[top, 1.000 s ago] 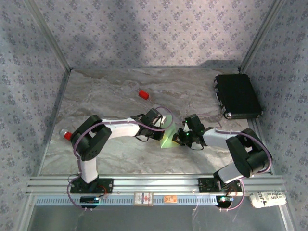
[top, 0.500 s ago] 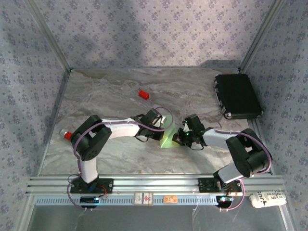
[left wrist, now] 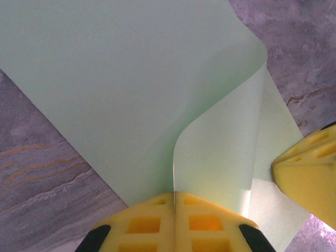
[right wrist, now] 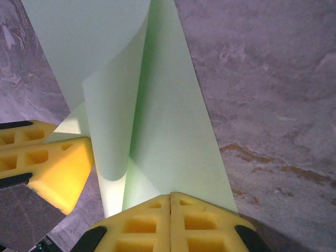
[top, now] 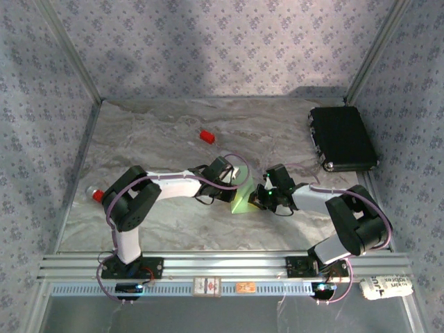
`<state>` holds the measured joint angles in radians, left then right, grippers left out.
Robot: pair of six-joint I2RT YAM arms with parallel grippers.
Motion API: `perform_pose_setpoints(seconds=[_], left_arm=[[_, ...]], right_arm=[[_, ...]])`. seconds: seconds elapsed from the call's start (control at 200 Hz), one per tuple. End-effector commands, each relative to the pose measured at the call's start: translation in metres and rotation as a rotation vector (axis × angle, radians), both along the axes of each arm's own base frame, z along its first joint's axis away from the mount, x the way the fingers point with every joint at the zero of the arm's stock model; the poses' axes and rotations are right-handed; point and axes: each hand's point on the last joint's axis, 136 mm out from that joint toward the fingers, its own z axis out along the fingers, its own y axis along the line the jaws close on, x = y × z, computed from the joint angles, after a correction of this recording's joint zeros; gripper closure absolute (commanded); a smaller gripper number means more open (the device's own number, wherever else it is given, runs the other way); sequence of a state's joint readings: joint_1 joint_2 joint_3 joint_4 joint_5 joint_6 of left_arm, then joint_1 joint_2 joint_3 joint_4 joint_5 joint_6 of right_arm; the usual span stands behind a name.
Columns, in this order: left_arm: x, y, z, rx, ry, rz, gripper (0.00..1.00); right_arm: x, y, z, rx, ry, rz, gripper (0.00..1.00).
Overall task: Fold a paper plane with a square sheet of paper (pick it up from the middle)
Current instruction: Fold the triangle a second time at the center of the table.
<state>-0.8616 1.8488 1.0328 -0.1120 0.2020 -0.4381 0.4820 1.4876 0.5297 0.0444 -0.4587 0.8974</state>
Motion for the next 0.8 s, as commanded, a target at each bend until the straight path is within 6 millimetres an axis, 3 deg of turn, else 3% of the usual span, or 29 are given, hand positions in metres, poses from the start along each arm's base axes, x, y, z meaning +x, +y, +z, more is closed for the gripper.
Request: perform_pose_setpoints(seconds=[0.0,0.28,0.515,0.795], left_arm=[[-0.004,0.003,-0.009,0.008,0.029,-0.004,1.0],[-0.007,0.006,-0.014,0.013,0.04,0.001,1.0],[-0.006,0.006,-0.015,0.016,0.039,-0.002,1.0],[-0.008,0.006,-0.017,0.02,0.048,-0.002,1.0]], right_arm=[[0.007,-0.007,0.007,-0.021,-0.024,-0.033,0.93],[0.024,-0.003,0.041,0.094,-0.128,-0.092,1.0],[0.036,0.021,0.049,0.177,-0.14,-0.079,1.0],[0.041,0.032,0.041,0.189,-0.126,-0.066,1.0]])
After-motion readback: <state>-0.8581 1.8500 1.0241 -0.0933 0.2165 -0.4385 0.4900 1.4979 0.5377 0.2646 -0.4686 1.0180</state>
